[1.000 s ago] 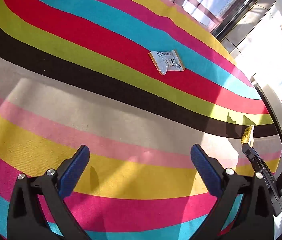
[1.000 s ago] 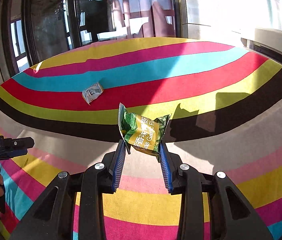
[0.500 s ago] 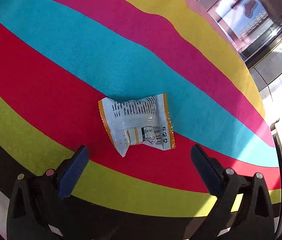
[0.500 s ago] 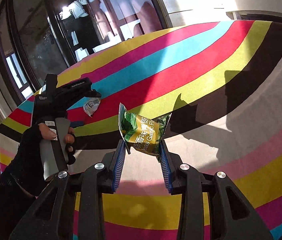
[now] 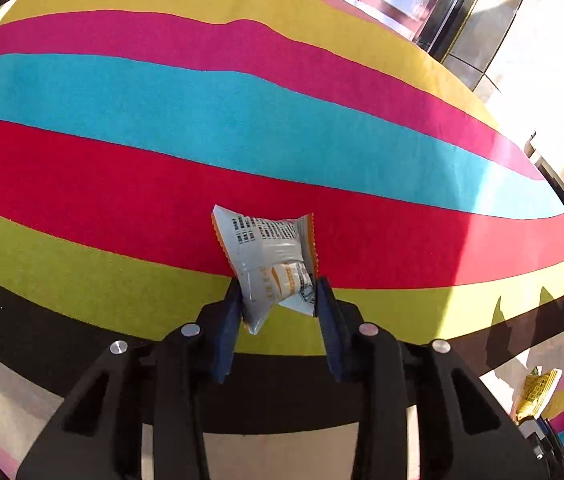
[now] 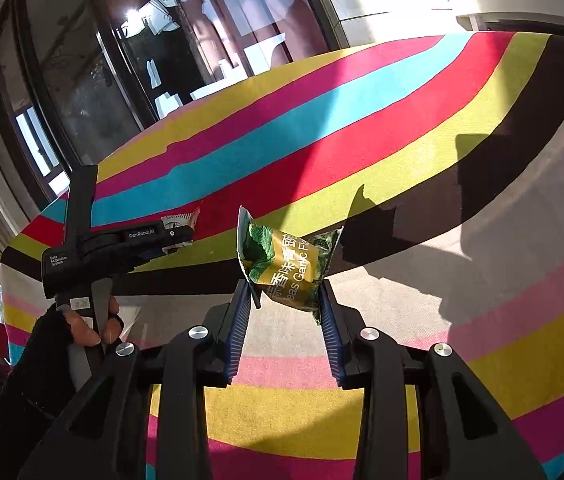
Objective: Organize snacks
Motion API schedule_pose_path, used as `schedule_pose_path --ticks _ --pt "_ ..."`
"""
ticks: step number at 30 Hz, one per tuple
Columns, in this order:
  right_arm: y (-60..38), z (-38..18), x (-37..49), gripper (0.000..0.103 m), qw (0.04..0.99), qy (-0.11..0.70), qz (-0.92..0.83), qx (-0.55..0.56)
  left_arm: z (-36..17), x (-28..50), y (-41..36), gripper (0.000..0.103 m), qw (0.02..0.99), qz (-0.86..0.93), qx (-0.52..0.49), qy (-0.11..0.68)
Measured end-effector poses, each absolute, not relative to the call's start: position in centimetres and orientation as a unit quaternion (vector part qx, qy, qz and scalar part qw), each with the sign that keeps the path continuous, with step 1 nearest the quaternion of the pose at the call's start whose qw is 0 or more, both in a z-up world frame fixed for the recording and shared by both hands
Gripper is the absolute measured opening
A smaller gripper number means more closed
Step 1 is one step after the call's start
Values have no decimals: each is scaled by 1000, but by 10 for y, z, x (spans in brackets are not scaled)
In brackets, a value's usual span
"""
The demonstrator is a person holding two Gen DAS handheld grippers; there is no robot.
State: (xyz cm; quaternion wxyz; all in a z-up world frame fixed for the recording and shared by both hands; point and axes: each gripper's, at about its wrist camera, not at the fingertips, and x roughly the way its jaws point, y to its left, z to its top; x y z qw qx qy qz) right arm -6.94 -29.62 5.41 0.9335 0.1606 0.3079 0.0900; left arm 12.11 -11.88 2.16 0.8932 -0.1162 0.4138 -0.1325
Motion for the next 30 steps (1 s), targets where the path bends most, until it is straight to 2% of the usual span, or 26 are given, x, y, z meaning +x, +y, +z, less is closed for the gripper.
schedule_pose_path --ticks 3,4,7,10,11,13,16,19,22,25,27,29,30 --pt "-296 53 -68 35 932 312 93 160 35 71 -100 35 897 -164 -118 393" --pt "-295 53 -68 35 932 313 95 159 40 54 -94 30 900 -172 -115 384" --pt "-296 52 -68 35 930 314 96 164 44 12 -78 28 908 -175 -103 368" --pt "-297 52 -67 35 929 316 93 165 28 5 -65 31 897 -169 -77 401" --pt "-297 52 -67 35 930 316 90 166 25 5 -62 37 895 -160 -72 410" --pt "-298 52 -68 35 930 314 86 169 19 14 -50 85 883 -165 -96 429" --pt "-298 52 -69 36 930 314 83 172 35 20 -62 100 900 -158 -55 403" --pt "-296 51 -69 37 930 315 83 171 46 35 -106 101 888 -210 122 389" --pt "-297 52 -70 37 930 311 85 176 36 48 -135 101 823 -304 277 391" --pt "-296 51 -70 38 929 313 87 175 31 63 -130 100 758 -385 313 424" --pt "-294 50 -68 38 928 320 87 170 31 81 -119 99 746 -402 293 443" --pt "-291 49 -64 39 926 329 86 165 31 96 -110 91 736 -419 263 461" --pt "-291 49 -63 39 925 331 86 163 29 100 -108 80 725 -434 252 471"
